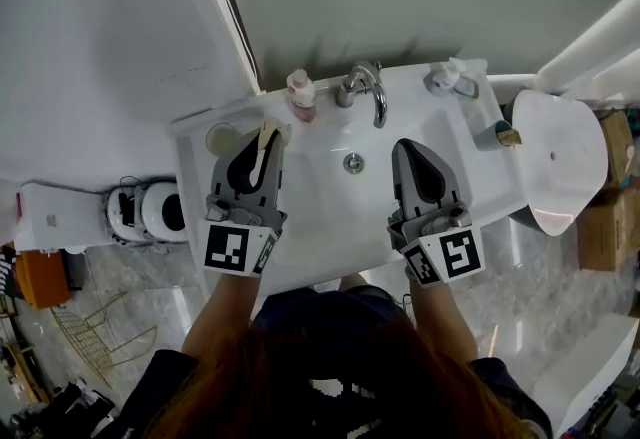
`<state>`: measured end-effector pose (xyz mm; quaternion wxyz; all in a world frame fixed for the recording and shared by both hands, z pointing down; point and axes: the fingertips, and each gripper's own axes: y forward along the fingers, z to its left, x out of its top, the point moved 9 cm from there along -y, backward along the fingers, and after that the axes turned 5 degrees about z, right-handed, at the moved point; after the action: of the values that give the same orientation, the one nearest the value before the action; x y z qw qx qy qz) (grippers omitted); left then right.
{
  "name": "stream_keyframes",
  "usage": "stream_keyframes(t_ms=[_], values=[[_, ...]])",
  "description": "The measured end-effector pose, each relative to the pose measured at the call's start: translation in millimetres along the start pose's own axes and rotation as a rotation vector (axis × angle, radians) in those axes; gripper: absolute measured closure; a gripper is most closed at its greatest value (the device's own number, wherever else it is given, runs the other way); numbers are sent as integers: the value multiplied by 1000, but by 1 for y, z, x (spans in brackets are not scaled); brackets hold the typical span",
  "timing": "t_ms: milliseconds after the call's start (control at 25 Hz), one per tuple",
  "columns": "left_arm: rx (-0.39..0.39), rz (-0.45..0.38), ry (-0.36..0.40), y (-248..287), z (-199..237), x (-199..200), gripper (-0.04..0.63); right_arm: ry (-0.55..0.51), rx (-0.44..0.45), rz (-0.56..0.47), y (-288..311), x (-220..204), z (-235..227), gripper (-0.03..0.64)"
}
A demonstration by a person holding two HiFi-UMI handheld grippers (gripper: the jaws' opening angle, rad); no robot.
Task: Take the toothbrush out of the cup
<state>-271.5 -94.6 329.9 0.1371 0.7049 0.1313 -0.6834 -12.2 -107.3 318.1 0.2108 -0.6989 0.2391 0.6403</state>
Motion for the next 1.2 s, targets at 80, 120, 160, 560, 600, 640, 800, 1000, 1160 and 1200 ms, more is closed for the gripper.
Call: stream_keyframes(t_ms=[80,120,160,560,600,640,800,1000,1160,1200], values=[[-44,1,1,10,-11,-1,538,-1,-42,-2,-12,0,-8,603],[-64,1,-1,14,-16,-2,538,1,-59,-1,-17,0,-11,603],[-81,2,-3,18,-21,-3,538,1,-75,1,-22,-1,-15,602],[-214,-10,-5,39,-47,-7,538,-18,-244,-6,-65,0,-29,601],[-225,-7,-4,39,-48,-9,538,-20,-261,1,-69,-1,-30,603],[-236,0,-5,38,-49,-12,538,-23,-279,7,-73,-2,-32,603],[-278,24,-23,36,-52,-27,538,-36,-352,22,-90,-6,-36,601],[-283,38,-6,32,-58,-28,538,-41,-380,9,-104,-4,-49,601],[-253,25,-16,33,-72,-20,538,-34,-380,-39,-109,1,-75,601],[-251,18,-17,38,-79,-19,538,-28,-376,-44,-108,-1,-82,601]])
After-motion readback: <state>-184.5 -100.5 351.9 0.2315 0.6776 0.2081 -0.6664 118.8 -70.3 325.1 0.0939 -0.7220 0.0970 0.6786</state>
